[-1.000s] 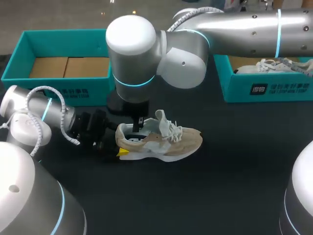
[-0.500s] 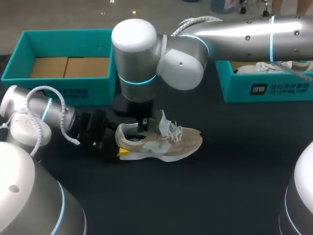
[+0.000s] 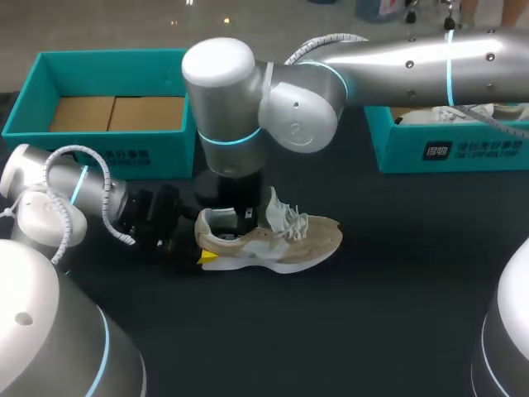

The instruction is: Take the shoe out of the shoebox, open the shoe tongue, remove and reinsert the insole, then place the shoe into the shoebox

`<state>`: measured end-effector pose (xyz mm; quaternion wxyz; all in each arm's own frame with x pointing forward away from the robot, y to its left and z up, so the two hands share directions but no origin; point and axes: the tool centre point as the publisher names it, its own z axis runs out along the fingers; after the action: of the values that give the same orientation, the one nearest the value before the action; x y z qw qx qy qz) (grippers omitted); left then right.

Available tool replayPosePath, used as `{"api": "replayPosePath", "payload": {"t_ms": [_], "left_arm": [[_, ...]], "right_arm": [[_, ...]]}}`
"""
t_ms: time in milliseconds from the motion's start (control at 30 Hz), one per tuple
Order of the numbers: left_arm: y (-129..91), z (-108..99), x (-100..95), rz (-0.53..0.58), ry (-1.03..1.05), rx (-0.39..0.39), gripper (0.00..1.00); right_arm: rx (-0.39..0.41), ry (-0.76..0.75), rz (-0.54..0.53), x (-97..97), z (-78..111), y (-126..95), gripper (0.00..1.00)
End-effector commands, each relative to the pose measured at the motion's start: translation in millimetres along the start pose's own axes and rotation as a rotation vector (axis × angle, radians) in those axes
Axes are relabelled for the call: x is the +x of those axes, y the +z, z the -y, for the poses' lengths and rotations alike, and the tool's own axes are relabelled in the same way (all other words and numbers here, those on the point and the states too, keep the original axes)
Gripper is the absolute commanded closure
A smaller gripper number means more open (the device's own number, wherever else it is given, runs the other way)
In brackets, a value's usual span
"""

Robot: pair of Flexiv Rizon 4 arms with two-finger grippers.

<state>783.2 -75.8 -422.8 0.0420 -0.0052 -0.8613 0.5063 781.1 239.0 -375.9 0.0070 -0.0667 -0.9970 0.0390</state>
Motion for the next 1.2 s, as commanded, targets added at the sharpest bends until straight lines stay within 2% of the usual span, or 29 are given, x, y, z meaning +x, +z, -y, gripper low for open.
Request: {"api": "replayPosePath", "payload": {"t_ms": [33,133,167,233,367,500,733,1033,1200], "left_arm": [[4,-3,-2.3,-0.001,-0.001,-0.005,1.00],[4,-3,-2.3,-0.001,-0.001,-0.005,1.00],[4,-3,-2.3,-0.001,-0.001,-0.005,1.00],[4,-3,-2.3,-0.001,-0.001,-0.005,1.00],[4,-3,-2.3,-0.001,-0.001,-0.005,1.00],[4,-3,-2.3,-0.001,-0.001,-0.005,1.00],[4,-3,-2.3,-0.001,-0.001,-0.005,1.00],[4,-3,-2.3,-0.001,-0.001,-0.005,1.00],[4,-3,-2.3,-0.001,-0.001,-0.005,1.00]], "right_arm": [[-0.013,0.038,0.028,3.0,7.7,16,1.00],[-0.042,0.086,0.058,1.9,7.6,22,1.00],[-0.045,0.097,0.068,1.0,7.7,23,0.96],[-0.062,0.114,0.090,-0.4,7.1,23,0.74],[-0.087,0.124,0.124,-5.2,5.6,21,0.73],[-0.095,0.114,0.128,-7.4,0.0,18,0.62],[-0.088,0.088,0.109,-11.1,-9.2,28,0.55],[-0.072,0.067,0.055,-12.1,-16.9,45,0.55],[-0.048,0.067,0.022,-8.3,-13.2,56,0.56]]}}
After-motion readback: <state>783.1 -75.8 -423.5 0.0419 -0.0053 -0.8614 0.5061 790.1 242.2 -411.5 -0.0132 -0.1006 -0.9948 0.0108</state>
